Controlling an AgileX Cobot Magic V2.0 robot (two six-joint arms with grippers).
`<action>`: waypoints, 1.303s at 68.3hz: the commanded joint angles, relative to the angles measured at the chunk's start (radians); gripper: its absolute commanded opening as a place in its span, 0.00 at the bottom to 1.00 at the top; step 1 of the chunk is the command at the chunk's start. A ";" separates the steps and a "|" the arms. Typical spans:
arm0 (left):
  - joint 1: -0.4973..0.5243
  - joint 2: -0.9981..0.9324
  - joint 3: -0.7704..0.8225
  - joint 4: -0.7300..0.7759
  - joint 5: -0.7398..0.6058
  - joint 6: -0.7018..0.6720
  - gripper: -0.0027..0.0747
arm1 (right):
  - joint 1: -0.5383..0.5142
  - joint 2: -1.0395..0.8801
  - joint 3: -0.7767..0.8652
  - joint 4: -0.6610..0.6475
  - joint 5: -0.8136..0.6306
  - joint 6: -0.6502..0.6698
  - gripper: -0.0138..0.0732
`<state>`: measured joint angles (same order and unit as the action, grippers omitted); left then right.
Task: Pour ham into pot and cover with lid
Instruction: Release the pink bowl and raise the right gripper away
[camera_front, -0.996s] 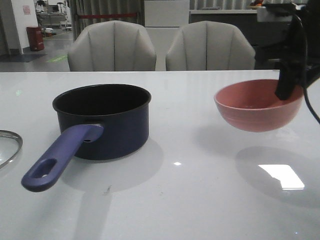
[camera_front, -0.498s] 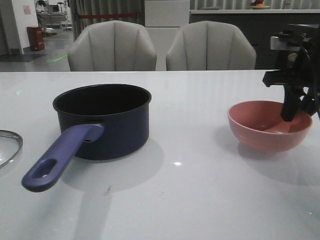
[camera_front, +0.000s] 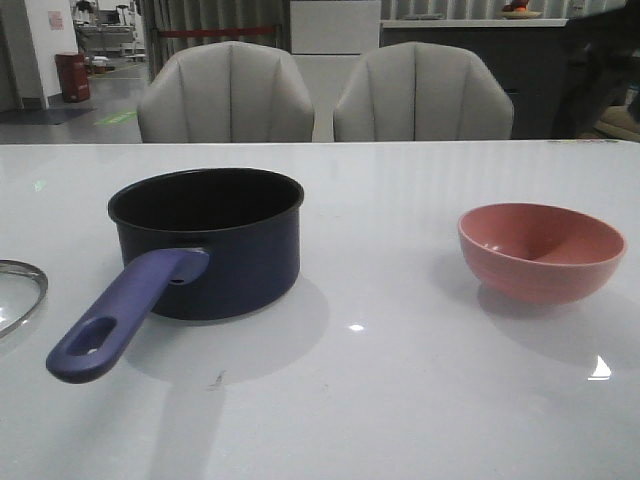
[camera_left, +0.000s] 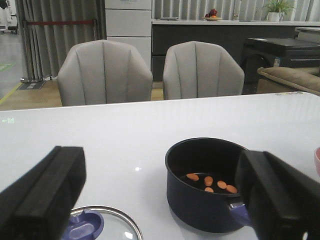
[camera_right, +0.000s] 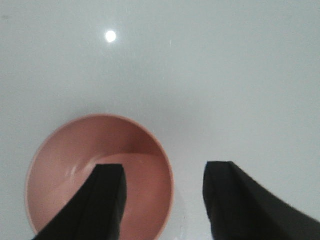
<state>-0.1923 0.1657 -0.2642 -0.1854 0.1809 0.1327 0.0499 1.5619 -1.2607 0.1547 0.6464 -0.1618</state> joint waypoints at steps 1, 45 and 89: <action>-0.008 0.009 -0.029 -0.012 -0.086 -0.003 0.86 | 0.009 -0.177 0.065 -0.007 -0.145 -0.034 0.69; -0.008 0.009 -0.029 -0.012 -0.086 -0.003 0.86 | 0.139 -0.957 0.739 -0.006 -0.576 -0.035 0.69; -0.008 0.009 -0.029 -0.012 -0.086 -0.003 0.86 | 0.139 -1.413 1.093 0.038 -0.604 -0.025 0.38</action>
<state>-0.1923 0.1657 -0.2642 -0.1854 0.1809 0.1327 0.1868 0.1409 -0.1400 0.1919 0.1360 -0.1817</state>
